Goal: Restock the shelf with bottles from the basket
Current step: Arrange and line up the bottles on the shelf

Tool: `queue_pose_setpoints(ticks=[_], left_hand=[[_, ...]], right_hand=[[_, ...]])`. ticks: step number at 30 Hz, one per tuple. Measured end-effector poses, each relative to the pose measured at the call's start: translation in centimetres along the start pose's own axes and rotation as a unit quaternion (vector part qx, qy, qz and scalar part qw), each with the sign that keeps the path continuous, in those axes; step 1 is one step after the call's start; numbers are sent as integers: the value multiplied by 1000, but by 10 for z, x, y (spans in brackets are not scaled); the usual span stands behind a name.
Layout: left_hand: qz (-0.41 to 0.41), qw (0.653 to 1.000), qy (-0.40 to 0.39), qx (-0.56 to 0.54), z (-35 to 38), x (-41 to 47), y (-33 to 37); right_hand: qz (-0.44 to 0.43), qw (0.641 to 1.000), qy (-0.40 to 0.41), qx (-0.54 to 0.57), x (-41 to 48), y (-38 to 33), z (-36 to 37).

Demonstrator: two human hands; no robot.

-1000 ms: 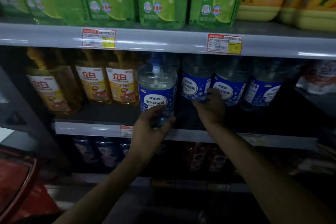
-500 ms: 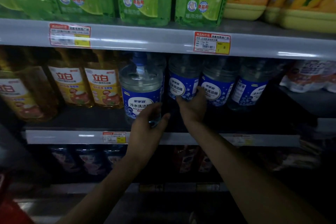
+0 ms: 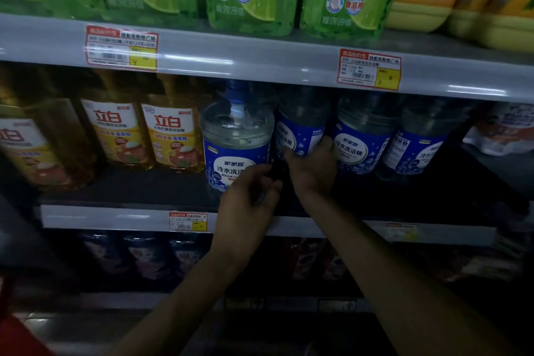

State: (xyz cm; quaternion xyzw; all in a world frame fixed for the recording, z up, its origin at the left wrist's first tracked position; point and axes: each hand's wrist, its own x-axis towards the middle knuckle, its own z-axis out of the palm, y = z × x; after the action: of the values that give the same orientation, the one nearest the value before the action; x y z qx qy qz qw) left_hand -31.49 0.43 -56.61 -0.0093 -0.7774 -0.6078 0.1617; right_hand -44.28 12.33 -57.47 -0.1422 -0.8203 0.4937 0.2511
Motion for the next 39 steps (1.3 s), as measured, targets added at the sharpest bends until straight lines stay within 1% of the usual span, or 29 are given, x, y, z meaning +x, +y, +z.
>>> queue_pose_setpoints(ticks=[2, 6, 11, 17, 20, 22, 25, 28, 33, 37, 39], left_hand=[[3, 1000, -6, -5, 2, -1, 2], [18, 1000, -12, 2, 4, -4, 6], [22, 999, -23, 24, 4, -6, 5], [17, 997, -51, 62, 10, -7, 0], [23, 995, -67, 70, 21, -4, 3], [26, 996, -65, 63, 30, 3, 8], [8, 998, -40, 40, 38, 15, 16], [16, 999, -36, 28, 41, 20, 20], [41, 993, -109, -35, 50, 15, 22], [72, 988, -127, -60, 53, 16, 28], [92, 986, -133, -45, 51, 16, 32]], right_hand=[[-2, 1000, 4, 21, 1, -2, 2], [28, 995, 7, 93, 2, -9, 1], [58, 994, 13, 90, -6, -20, -16], [27, 996, -56, 69, -18, -8, -55], [17, 992, -84, 89, -28, -1, -77], [6, 990, -95, 101, -32, 5, -88], [-9, 987, -109, 114, -32, 12, -97], [-24, 984, -121, 129, -30, 17, -103], [-58, 974, -154, 157, -31, 27, -116], [-92, 967, -163, 172, -30, 30, -130], [-112, 966, -158, 172, -31, 34, -135]])
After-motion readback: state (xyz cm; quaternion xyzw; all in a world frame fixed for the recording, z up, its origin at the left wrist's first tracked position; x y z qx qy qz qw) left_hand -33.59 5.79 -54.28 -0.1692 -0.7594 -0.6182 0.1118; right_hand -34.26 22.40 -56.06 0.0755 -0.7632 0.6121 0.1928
